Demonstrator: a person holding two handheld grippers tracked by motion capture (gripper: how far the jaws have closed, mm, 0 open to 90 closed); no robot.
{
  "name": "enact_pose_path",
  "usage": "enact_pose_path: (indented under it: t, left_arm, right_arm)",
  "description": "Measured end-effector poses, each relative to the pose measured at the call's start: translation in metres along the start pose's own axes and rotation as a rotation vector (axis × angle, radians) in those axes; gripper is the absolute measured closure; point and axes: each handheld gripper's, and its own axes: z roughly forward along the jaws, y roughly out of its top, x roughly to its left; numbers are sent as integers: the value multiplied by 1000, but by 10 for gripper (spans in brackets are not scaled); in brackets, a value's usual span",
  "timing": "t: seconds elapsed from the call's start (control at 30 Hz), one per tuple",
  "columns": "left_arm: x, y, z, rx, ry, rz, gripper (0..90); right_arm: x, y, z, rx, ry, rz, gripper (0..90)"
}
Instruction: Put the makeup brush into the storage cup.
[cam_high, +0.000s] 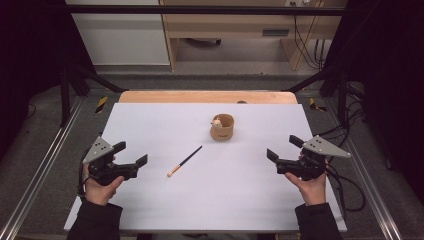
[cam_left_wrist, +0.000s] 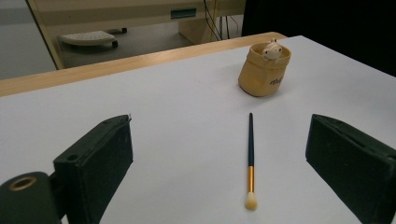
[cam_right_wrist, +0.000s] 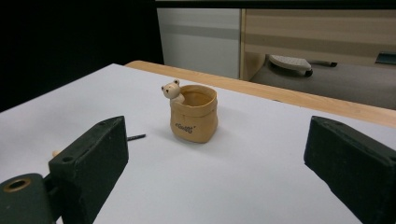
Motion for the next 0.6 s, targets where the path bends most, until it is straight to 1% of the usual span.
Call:
enact_pose_path:
  t: [0.07, 0.1, 0.17, 0.27, 0.4, 0.6]
  left_arm:
    - [0, 0, 1, 2, 0, -1, 75]
    - [-1, 0, 1, 8, 1, 1, 75]
    - [-2, 0, 3, 21, 0, 1, 78]
    - [-3, 1, 5, 28, 1, 6, 81]
    - [-4, 2, 8, 41, 1, 11, 84]
    - [-8, 3, 17, 69, -12, 17, 85]
  right_arm:
    - [-3, -2, -1, 7, -7, 15, 70]
    - [-3, -2, -1, 7, -7, 15, 70]
    - [-5, -4, -2, 12, -18, 13, 70]
    - [-6, -5, -2, 16, -24, 4, 69]
    - [-5, -5, -1, 18, -27, 3, 68]
    - [-4, -6, 1, 25, -25, -1, 68]
